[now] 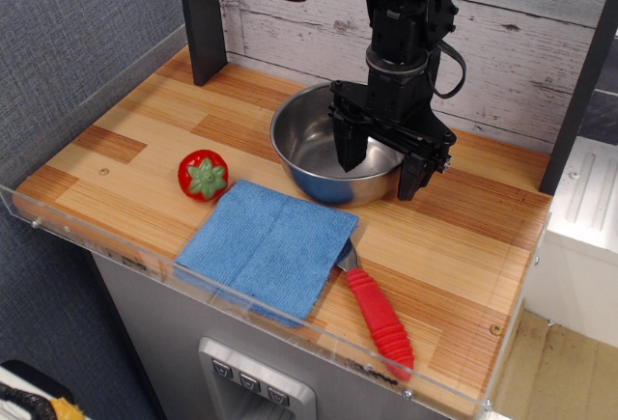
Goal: Move the silver bowl behind the red tomato
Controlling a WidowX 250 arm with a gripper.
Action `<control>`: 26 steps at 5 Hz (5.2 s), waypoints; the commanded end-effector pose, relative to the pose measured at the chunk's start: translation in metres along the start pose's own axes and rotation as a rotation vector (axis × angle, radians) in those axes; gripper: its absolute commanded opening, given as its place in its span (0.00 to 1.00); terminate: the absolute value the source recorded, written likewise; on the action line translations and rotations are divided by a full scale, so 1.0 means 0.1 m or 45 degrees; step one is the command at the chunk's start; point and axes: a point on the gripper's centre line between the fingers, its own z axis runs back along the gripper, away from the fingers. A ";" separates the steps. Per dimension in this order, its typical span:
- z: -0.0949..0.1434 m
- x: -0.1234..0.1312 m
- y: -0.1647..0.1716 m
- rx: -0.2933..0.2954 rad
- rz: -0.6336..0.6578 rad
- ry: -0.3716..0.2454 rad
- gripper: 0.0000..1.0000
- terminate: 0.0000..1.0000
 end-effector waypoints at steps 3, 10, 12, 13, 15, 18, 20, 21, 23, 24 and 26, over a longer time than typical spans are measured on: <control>0.19 0.01 -0.01 0.024 -0.066 -0.103 0.00 0.00; 1.59 -0.25 0.33 0.020 0.147 -0.245 0.00 0.00; 1.46 -0.34 0.85 0.077 0.289 -0.202 0.00 0.00; 1.28 -0.34 0.88 0.089 0.298 -0.142 0.00 0.00; 0.95 -0.33 1.00 0.111 0.334 -0.056 0.00 0.00; 0.63 -0.33 1.27 0.154 0.388 0.039 0.00 0.00; 0.37 -0.26 1.13 0.195 0.318 0.140 0.00 0.00; 0.21 -0.27 1.15 0.190 0.305 0.206 0.00 0.00; 0.14 -0.30 1.26 0.158 0.345 0.235 1.00 0.00; 0.17 -0.30 1.27 0.160 0.348 0.216 1.00 0.00; 0.20 -0.30 1.25 0.166 0.340 0.214 1.00 0.00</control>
